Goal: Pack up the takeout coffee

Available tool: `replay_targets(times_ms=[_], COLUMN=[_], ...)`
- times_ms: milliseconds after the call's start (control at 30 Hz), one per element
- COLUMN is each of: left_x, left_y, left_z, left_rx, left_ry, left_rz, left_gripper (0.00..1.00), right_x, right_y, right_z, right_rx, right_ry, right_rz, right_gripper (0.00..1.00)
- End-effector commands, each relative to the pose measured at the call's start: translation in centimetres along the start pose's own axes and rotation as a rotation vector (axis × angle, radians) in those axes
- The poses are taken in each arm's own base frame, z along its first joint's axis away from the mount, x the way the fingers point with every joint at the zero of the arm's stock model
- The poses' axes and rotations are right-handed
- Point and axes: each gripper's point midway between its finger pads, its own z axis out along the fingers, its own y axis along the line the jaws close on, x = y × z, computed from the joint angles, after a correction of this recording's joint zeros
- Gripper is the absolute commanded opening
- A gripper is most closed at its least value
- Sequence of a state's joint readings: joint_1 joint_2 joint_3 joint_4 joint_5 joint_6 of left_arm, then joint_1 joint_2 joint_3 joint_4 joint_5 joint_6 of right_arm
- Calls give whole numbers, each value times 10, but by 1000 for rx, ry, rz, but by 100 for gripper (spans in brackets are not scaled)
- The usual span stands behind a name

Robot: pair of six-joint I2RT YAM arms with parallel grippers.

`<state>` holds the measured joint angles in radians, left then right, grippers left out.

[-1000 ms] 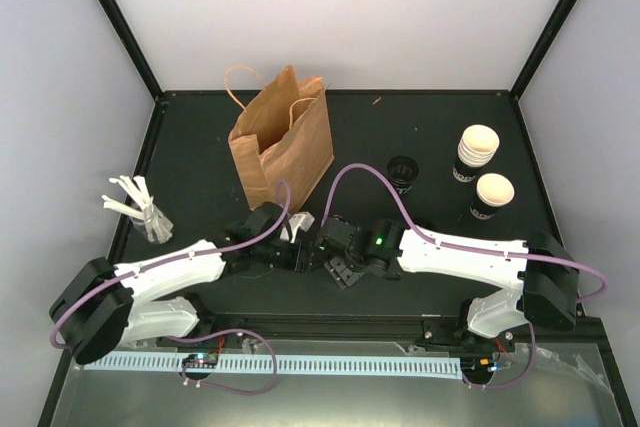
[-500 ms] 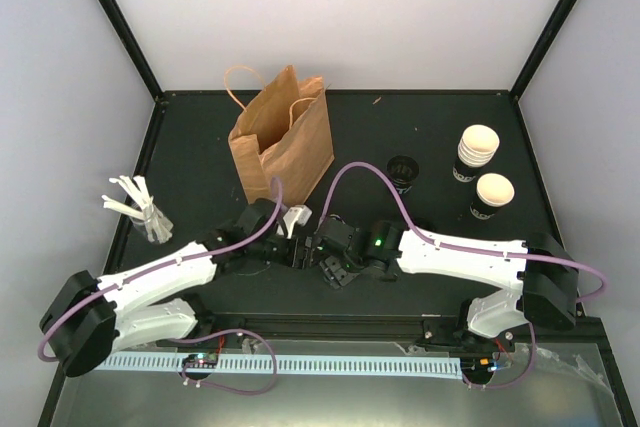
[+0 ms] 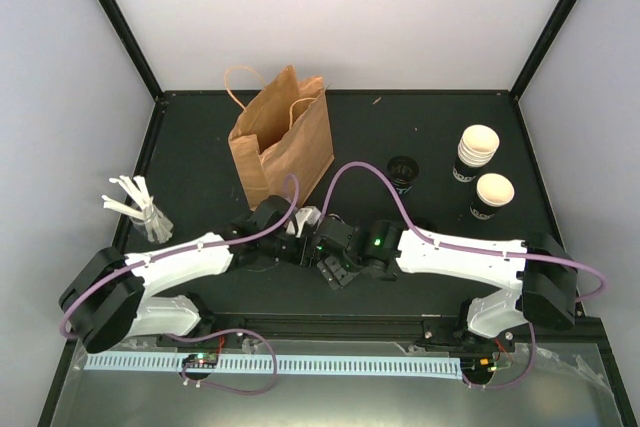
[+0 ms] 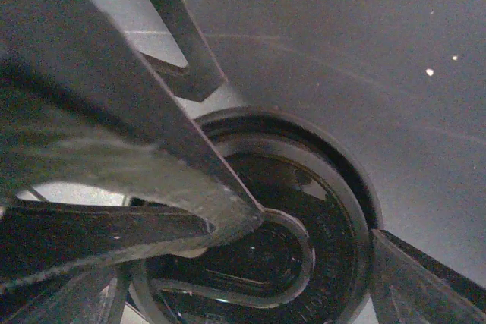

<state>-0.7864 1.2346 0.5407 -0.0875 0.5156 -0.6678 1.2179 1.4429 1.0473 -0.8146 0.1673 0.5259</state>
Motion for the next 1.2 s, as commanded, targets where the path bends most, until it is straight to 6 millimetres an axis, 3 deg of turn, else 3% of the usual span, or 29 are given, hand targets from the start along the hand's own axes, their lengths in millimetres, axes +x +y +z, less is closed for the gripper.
replay_targets(times_ms=[0,267,400,767,1000,1167], left_x=[1,-1,-5,-19,-22,-16], left_y=[8,5,-2,-29,-46,-52], left_z=[4,0,-6,-36,-61,-65], left_rx=[-35,-36,-20,-8,-26,-110], left_ry=[14,3,-15,-81,-170,-170], left_rz=[2,4,15,140,274,419], left_gripper=[69,68,69,84,92,96], right_x=[-15,-27,-28,-16,-13,-3], right_y=[-1,-8,-10,-20,-49,-80], right_z=[-14,-34,-41,-52,-55,-51], right_rx=[14,43,33,-47,-87,-84], right_ry=[-60,-120,-141,-172,-194,-199], right_rz=[-3,9,21,108,258,405], right_gripper=[88,100,100,100,97,95])
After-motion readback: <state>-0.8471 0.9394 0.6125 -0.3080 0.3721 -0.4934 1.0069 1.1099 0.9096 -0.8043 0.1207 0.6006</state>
